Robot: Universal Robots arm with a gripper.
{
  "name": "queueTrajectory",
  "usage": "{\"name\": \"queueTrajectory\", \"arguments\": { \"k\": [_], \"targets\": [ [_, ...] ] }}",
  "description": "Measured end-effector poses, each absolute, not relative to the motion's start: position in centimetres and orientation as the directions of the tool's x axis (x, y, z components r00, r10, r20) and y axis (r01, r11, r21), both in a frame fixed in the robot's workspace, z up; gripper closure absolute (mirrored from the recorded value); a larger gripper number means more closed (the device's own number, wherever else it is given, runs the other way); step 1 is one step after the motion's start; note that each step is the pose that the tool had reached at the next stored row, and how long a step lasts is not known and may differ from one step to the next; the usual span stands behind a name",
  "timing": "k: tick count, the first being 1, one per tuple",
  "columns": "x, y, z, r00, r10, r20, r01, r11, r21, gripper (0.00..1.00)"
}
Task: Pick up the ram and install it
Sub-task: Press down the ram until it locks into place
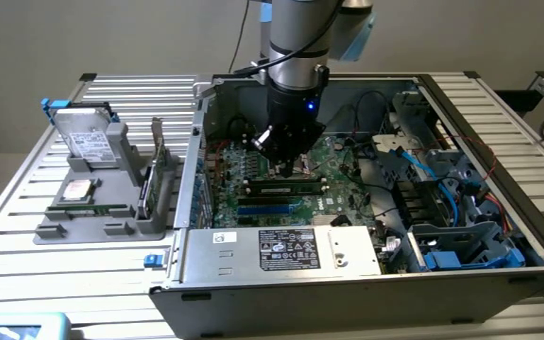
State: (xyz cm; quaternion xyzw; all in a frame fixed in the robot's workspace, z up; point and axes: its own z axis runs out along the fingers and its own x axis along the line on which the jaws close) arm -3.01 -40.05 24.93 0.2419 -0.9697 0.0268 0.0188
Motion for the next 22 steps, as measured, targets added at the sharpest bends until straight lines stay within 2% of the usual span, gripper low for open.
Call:
{"name": "queueTrajectory", "arguments": {
  "k": [22],
  "targets": [
    [-3.02,-40.05,24.93,-0.967,-0.255,0.027,-0.256,0.965,-0.063,0.89]
  ]
}}
